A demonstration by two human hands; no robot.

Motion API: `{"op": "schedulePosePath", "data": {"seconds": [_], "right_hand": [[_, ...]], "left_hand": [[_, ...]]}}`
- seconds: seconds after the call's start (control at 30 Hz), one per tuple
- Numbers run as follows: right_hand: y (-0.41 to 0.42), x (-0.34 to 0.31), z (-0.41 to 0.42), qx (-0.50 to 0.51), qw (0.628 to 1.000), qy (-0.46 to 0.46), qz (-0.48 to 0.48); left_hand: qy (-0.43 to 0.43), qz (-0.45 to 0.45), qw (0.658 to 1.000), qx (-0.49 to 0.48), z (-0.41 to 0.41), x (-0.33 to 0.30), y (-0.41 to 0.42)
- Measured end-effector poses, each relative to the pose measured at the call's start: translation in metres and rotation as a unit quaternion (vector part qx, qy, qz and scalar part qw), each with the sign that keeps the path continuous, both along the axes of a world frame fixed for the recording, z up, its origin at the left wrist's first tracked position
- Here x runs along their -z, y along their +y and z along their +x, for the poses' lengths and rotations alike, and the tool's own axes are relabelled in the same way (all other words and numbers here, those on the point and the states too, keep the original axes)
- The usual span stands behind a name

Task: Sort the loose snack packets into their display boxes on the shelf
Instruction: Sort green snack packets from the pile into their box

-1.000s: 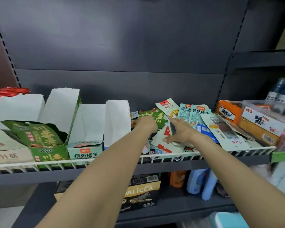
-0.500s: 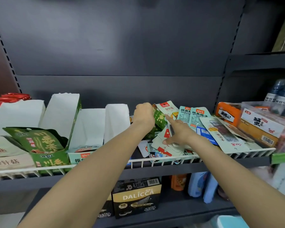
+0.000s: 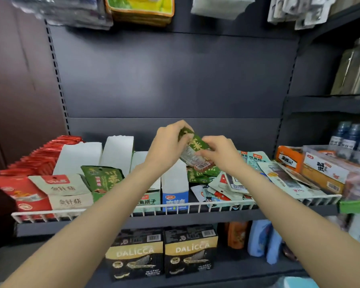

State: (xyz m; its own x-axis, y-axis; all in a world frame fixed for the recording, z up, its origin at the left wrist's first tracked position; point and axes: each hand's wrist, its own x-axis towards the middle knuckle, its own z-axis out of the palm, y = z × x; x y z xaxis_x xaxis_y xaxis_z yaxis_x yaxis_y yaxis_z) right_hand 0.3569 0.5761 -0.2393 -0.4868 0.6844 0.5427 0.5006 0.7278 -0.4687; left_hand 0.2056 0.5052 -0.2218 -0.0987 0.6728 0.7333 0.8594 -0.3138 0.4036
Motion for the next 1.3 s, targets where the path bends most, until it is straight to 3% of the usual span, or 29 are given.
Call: {"op": "schedulePosePath", "data": {"seconds": [0.17, 0.3, 0.47, 0.7, 0.83, 0.97, 1.07, 1.2, 1.3], "right_hand": [[-0.03, -0.012, -0.041, 0.014, 0.997, 0.076, 0.007], [-0.051, -0.017, -0.079, -0.058, 0.982, 0.166, -0.067], [-0.068, -0.015, -0.122, -0.136, 0.932, 0.257, -0.218], [-0.075, -0.011, -0.163, -0.151, 0.927, 0.233, -0.253], [-0.07, -0.013, -0.181, -0.142, 0.905, 0.249, -0.315], [-0.07, -0.017, -0.191, -0.106, 0.94, 0.196, -0.259], [-0.067, -0.02, -0.197, -0.129, 0.931, 0.232, -0.252], [-0.061, -0.022, -0.199, -0.121, 0.934, 0.201, -0.268], [-0.054, -0.016, -0.198, -0.116, 0.938, 0.201, -0.258]], "left_hand": [[-0.021, -0.04, 0.998, -0.052, -0.05, -0.007, -0.05], [0.017, -0.089, 0.988, -0.126, -0.103, 0.001, -0.089], [0.058, -0.199, 0.971, -0.115, -0.147, 0.017, -0.118], [0.016, -0.181, 0.98, -0.082, -0.163, 0.022, -0.122], [-0.007, -0.185, 0.978, -0.099, -0.166, 0.018, -0.112], [0.021, -0.197, 0.978, -0.064, -0.167, 0.013, -0.101], [0.036, -0.228, 0.971, -0.061, -0.168, 0.014, -0.098], [0.031, -0.298, 0.953, -0.037, -0.168, 0.018, -0.105], [0.096, -0.324, 0.941, -0.025, -0.174, 0.021, -0.107]]}}
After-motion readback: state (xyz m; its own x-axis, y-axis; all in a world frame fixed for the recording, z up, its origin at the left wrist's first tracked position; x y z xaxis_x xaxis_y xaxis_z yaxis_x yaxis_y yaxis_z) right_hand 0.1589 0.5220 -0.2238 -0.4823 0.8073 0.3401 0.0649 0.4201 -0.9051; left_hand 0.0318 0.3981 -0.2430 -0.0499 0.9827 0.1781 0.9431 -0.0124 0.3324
